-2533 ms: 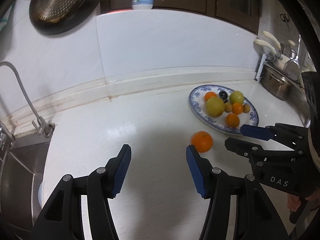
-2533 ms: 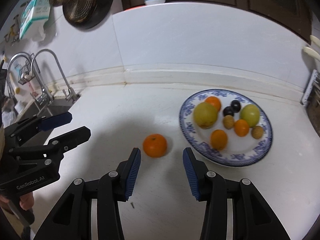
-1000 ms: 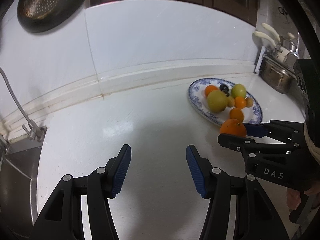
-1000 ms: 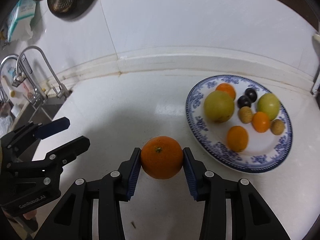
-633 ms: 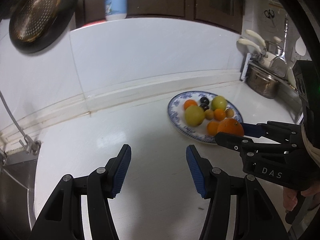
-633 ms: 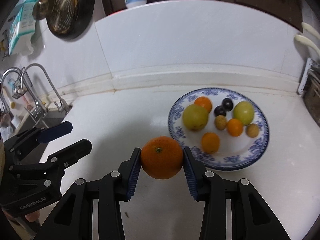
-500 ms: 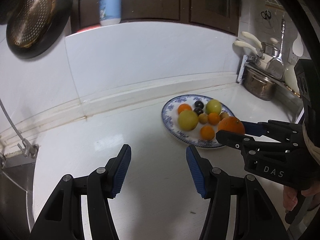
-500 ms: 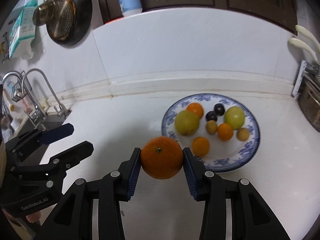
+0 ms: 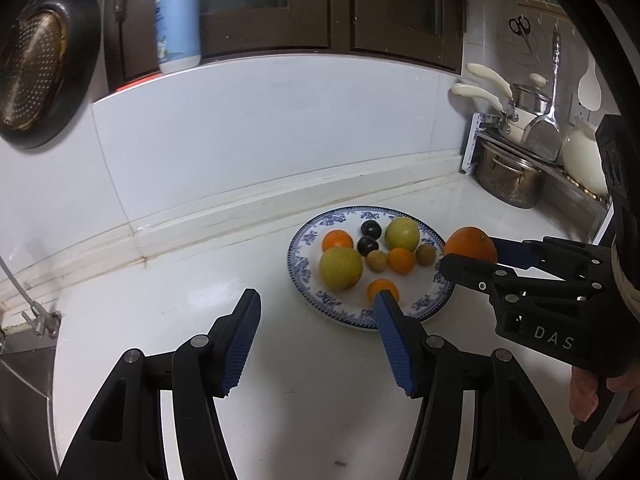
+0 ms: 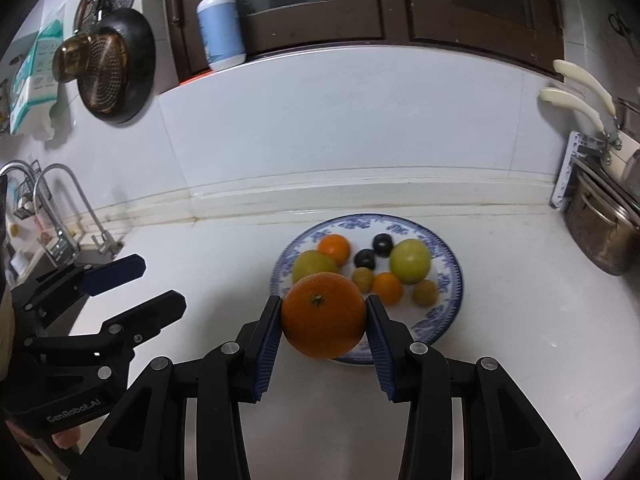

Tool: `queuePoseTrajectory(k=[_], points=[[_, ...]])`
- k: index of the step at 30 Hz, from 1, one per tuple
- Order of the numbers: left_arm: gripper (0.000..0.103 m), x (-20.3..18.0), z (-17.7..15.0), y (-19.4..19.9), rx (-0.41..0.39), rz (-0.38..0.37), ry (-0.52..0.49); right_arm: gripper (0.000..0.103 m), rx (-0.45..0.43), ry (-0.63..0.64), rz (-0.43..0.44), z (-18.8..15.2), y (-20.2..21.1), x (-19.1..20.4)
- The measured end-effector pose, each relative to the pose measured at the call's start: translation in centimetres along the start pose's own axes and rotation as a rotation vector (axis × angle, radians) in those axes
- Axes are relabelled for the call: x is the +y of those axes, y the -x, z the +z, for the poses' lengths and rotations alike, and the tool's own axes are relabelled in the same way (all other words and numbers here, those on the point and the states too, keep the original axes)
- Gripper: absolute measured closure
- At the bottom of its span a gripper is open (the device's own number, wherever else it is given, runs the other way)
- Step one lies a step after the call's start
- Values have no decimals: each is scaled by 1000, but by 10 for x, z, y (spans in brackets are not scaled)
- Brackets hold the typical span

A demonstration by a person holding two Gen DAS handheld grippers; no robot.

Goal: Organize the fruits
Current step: 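Carry the held orange onto the plate with the right tool, then open the right tool to release the orange on the plate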

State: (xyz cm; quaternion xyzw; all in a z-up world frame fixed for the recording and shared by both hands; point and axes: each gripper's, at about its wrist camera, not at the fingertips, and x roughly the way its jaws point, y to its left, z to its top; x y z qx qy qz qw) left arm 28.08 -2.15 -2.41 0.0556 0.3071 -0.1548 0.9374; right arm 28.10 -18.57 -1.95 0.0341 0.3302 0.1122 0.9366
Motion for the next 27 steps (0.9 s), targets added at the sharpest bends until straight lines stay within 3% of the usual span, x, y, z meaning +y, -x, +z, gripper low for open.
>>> queuePoseTrajectory(k=[12, 27], points=[[45, -17, 7, -42, 68, 24, 23, 61, 58, -11, -32, 3, -33, -39], [45, -16, -4, -76, 145, 72, 30, 61, 219, -43, 25, -11, -104, -63]])
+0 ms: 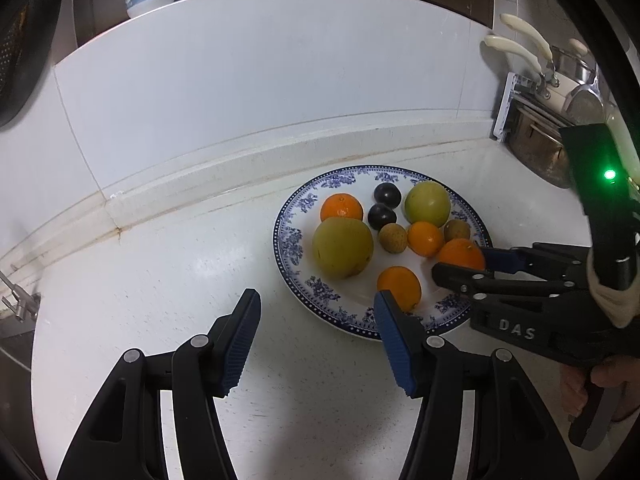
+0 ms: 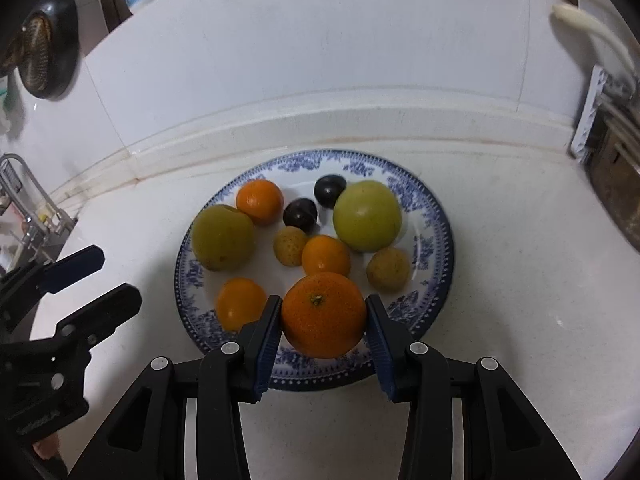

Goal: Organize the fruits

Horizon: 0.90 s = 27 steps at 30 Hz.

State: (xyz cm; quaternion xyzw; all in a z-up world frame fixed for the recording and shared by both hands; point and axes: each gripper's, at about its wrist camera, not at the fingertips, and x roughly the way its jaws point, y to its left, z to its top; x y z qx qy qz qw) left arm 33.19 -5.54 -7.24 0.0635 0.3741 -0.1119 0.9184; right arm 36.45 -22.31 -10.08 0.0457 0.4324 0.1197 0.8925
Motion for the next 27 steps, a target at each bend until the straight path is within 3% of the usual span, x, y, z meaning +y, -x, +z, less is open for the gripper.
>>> queuePoseTrajectory(k=[11, 13, 23, 27], points=[[45, 6, 1, 2, 2, 7, -3, 60, 10, 7, -21, -2, -8, 4], [45, 8, 0, 5, -2, 4, -3, 51, -1, 3, -11, -3, -4, 7], [45, 5, -2, 42, -70, -36, -24, 50, -101, -49, -34, -24, 53, 14], [40, 3, -2, 68, -124, -47, -35, 50, -162, -58, -64, -33, 88, 22]])
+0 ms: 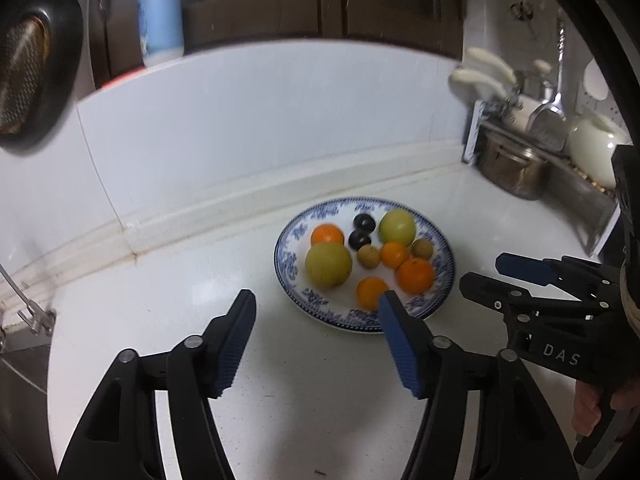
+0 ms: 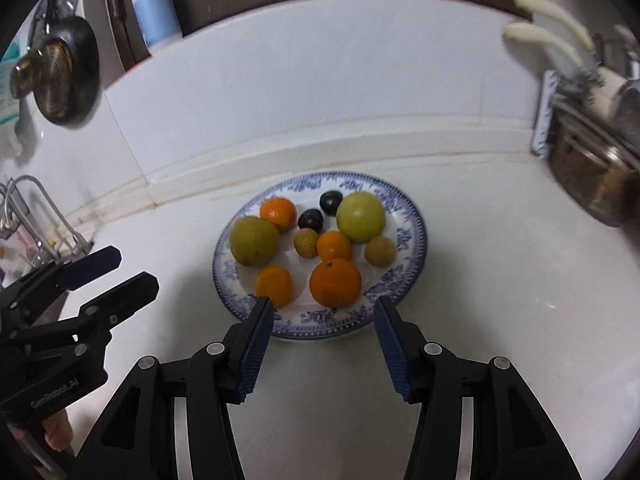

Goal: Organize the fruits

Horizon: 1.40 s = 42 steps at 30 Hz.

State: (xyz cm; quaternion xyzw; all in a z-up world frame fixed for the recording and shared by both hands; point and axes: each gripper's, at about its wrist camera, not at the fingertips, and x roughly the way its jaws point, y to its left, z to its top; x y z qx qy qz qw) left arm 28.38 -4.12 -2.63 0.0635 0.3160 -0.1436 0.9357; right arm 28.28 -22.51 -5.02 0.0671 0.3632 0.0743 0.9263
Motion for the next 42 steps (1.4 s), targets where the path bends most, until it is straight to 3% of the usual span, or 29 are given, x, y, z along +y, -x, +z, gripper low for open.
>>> queuePoseTrajectory(k=[4, 16, 22, 32, 42], points=[[39, 3, 0, 24, -31, -12, 20, 46, -54, 2, -39, -1, 31, 6], [17, 6, -17, 78, -87, 45, 26, 29, -128, -14, -66, -24, 92, 28], [11, 7, -25, 100, -104, 73, 10, 26, -152, 4, -115, -38, 114, 39], [9, 9, -40, 124, -88, 61, 27, 26, -165, -11, -101, -54, 140, 49], [4, 8, -47, 141, -129, 52, 20, 26, -187, -3, -106, -57, 154, 55]])
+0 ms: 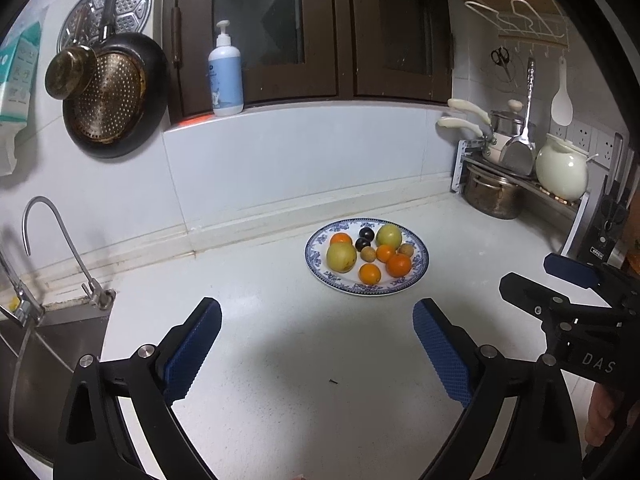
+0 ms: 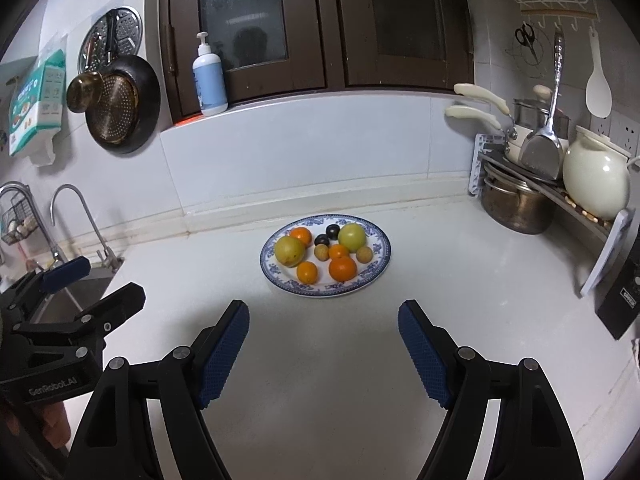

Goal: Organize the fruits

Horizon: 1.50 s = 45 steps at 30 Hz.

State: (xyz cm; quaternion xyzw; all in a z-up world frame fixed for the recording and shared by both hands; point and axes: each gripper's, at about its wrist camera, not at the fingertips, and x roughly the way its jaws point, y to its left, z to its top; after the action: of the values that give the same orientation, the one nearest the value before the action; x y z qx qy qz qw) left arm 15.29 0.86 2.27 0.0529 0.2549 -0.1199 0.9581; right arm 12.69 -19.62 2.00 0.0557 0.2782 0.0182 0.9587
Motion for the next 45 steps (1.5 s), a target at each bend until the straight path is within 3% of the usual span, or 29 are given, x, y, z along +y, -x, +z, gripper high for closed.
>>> queuePoseTrajectory(k=[45], points=[[3, 1, 1, 8, -32, 45, 3, 26, -12, 3, -14, 4, 1, -1]])
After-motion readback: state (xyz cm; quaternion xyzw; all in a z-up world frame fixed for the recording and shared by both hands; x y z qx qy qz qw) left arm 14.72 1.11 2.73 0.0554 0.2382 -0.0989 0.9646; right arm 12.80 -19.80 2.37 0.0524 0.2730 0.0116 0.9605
